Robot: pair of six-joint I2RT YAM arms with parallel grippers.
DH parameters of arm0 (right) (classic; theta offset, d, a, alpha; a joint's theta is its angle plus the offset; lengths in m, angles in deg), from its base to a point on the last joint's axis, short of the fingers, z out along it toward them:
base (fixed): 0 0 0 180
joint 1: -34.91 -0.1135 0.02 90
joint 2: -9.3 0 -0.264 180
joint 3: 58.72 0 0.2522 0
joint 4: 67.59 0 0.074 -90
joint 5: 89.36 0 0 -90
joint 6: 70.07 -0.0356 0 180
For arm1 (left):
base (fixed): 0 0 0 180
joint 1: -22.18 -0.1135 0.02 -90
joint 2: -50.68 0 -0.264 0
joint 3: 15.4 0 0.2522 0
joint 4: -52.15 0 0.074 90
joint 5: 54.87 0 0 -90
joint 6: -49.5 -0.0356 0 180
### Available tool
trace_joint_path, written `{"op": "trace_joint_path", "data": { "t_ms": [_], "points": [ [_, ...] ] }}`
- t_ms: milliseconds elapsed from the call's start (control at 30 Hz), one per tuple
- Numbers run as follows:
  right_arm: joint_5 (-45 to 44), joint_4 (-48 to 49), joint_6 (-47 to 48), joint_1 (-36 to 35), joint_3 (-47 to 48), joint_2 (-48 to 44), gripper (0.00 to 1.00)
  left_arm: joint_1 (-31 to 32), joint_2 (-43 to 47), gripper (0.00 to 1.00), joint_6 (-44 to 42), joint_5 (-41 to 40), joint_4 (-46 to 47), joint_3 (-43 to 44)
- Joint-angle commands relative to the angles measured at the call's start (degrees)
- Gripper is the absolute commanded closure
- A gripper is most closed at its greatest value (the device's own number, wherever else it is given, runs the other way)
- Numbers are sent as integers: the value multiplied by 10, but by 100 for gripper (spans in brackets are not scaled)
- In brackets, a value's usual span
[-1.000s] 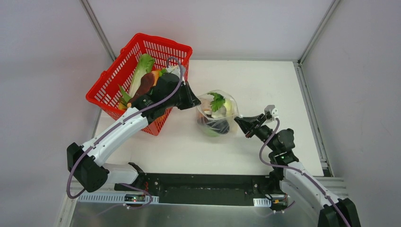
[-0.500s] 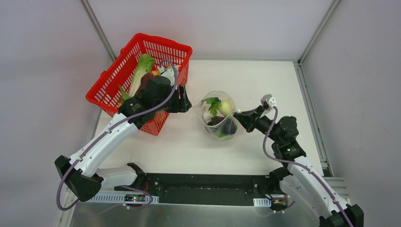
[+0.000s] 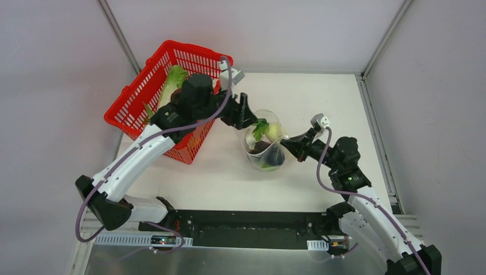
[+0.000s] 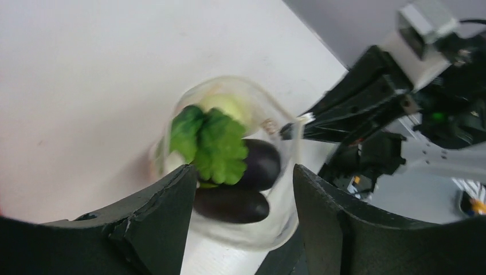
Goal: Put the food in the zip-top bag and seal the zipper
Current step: Zip the zipper food storage bag at the center of the board.
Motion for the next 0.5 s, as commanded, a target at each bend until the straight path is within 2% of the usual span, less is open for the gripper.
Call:
{"op": "trace_joint_path", "data": {
  "t_ms": [0, 133, 333, 467],
  "points": [
    [10, 13, 19, 0, 23, -15, 100, 54, -59, 37, -134, 112, 38, 88],
    [33, 0, 17, -1, 37, -13, 100, 90, -115, 39, -264, 118, -38, 181],
    [47, -1, 8, 0, 44, -20, 100, 126, -150, 44, -417, 146, -69, 202],
    [60, 0, 1, 0, 48, -28, 100, 140, -188, 46, -510, 152, -142, 242]
  ]
}}
